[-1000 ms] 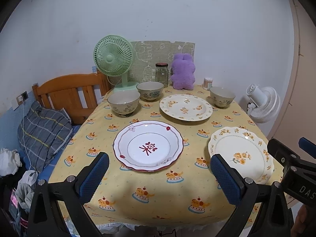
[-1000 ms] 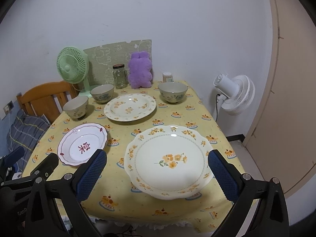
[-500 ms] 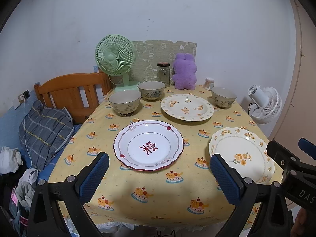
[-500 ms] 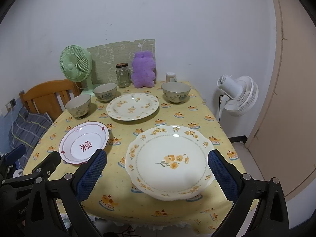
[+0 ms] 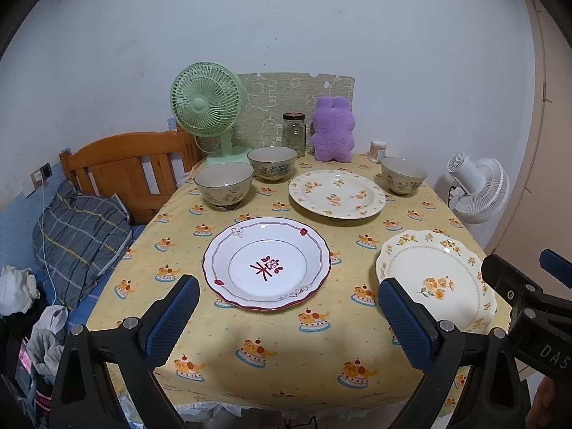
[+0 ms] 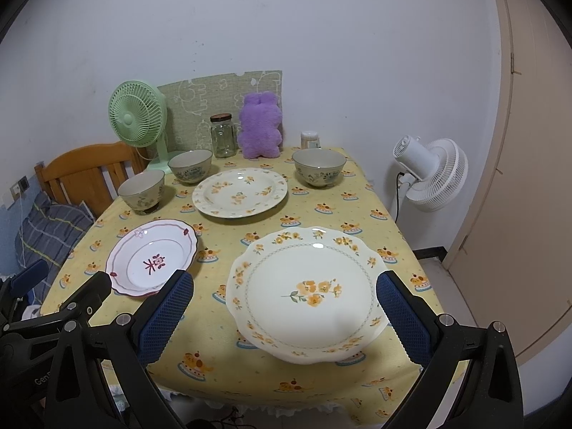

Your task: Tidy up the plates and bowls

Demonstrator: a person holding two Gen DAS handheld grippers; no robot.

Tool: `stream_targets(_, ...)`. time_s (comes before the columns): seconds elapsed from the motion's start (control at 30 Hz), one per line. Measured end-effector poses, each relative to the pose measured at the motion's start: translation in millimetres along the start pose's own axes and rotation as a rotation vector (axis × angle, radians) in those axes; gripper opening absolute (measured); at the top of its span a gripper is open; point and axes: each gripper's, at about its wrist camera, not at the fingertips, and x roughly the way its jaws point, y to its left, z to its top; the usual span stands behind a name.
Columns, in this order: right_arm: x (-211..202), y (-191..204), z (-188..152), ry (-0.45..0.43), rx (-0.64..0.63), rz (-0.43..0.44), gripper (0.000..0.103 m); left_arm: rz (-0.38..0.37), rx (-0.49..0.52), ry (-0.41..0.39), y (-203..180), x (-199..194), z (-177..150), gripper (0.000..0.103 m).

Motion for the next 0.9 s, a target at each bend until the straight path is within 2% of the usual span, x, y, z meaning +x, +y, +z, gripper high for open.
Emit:
stream_targets(0.3,9,10,8,0.014,-0.010,-0.029,0.102,-0.024,0.000,0.007,5,14,9,0.095)
stream_targets(0.9,32,27,29,0.083,0.070,-0.161,0.099,-0.170,0.071,0.091,12,55,42,0.088)
